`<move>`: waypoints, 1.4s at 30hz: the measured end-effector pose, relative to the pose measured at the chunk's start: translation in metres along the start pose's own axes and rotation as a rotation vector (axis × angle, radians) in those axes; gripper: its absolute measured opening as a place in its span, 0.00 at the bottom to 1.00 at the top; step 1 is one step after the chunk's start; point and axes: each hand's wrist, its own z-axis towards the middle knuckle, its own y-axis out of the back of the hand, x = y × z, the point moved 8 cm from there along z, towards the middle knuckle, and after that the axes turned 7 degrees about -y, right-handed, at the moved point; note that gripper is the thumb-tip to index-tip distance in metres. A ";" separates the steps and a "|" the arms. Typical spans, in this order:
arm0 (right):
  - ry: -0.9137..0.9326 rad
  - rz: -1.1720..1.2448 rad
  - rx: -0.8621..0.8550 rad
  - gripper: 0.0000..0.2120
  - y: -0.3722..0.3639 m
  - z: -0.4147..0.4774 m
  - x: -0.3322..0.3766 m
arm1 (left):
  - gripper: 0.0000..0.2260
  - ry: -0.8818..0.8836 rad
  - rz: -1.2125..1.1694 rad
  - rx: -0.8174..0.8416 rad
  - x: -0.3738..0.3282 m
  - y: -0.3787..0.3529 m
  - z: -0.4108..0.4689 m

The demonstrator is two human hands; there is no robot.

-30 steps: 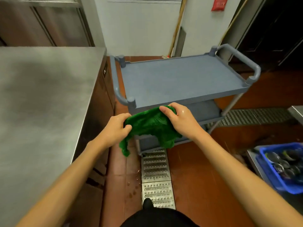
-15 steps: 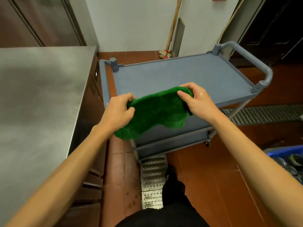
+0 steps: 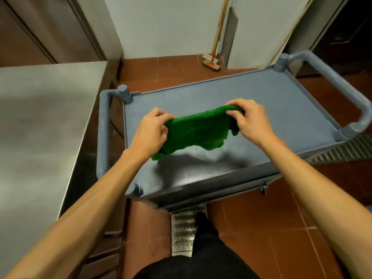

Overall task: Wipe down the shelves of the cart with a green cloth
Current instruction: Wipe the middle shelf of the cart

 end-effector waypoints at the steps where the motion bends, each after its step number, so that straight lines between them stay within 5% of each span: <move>1: 0.019 -0.054 -0.025 0.08 0.002 0.010 -0.009 | 0.17 0.008 0.000 0.023 -0.001 -0.008 0.014; 8: 0.101 -0.103 -0.080 0.08 0.008 0.042 -0.074 | 0.16 -0.072 -0.003 0.165 -0.022 -0.068 0.064; 18: 0.058 -0.283 0.444 0.15 -0.085 -0.016 -0.179 | 0.13 -0.099 0.112 0.648 -0.027 -0.206 0.008; 26: 0.009 -0.317 0.504 0.22 -0.103 -0.018 -0.177 | 0.13 -0.024 -0.029 0.576 -0.027 -0.203 -0.003; 31: -0.052 -0.272 0.603 0.16 -0.111 -0.031 -0.174 | 0.12 0.030 -0.118 0.508 -0.031 -0.197 -0.018; 42: -0.178 -0.352 0.831 0.18 -0.125 -0.053 -0.159 | 0.22 0.136 -0.166 0.641 -0.029 -0.197 -0.031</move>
